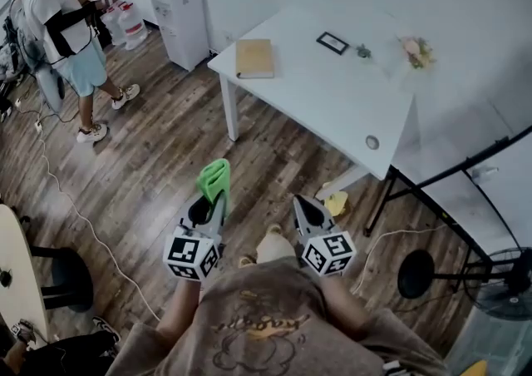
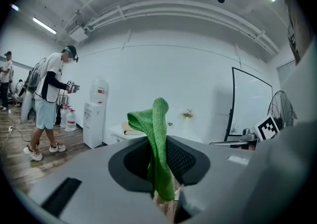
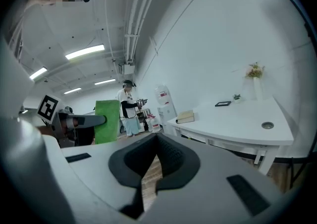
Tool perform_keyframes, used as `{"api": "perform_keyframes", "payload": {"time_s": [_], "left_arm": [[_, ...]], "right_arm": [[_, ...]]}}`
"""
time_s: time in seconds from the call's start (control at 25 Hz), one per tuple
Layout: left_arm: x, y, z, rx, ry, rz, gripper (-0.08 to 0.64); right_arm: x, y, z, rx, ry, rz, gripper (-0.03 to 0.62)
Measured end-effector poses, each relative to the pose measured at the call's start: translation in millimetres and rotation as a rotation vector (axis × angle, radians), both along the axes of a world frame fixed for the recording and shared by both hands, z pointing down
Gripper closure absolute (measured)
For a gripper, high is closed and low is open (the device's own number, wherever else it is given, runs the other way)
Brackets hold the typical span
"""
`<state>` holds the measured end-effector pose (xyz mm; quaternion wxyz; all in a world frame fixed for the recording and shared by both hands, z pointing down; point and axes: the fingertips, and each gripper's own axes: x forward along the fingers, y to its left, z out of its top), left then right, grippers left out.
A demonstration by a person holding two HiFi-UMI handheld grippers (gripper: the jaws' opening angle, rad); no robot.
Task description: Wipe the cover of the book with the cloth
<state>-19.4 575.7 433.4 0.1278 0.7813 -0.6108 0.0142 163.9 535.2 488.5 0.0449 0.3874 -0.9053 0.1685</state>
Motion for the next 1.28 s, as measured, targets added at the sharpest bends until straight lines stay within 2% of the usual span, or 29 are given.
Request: {"api": "perform_keyframes", "payload": {"time_s": [0.24,0.48,0.84,1.28], "left_arm": [[-14.1,-37.5,9.6,0.002,0.008,0.007,0.491],[-33.8,-93.4,14.0,0.004,0.015,0.003,0.491],[-71.4,-189.7,15.2,-0.007,0.026,0.001,0.491],[-98.1,-321.4,2.4,-0.011,0.031,-0.039,0.491]], "right_arm": [[-14.8,-36.4,8.5,-0.008,-0.003,0.009,0.591],[-37.2,-96.8,14.0,-0.005,-0.025,0.007,0.591],[-86.5,-189.9,3.4,0.023,0.035,-0.045,0.591],[-111.7,-319.7,-13.4,0.044,0.08,-0.098,0.591]]}}
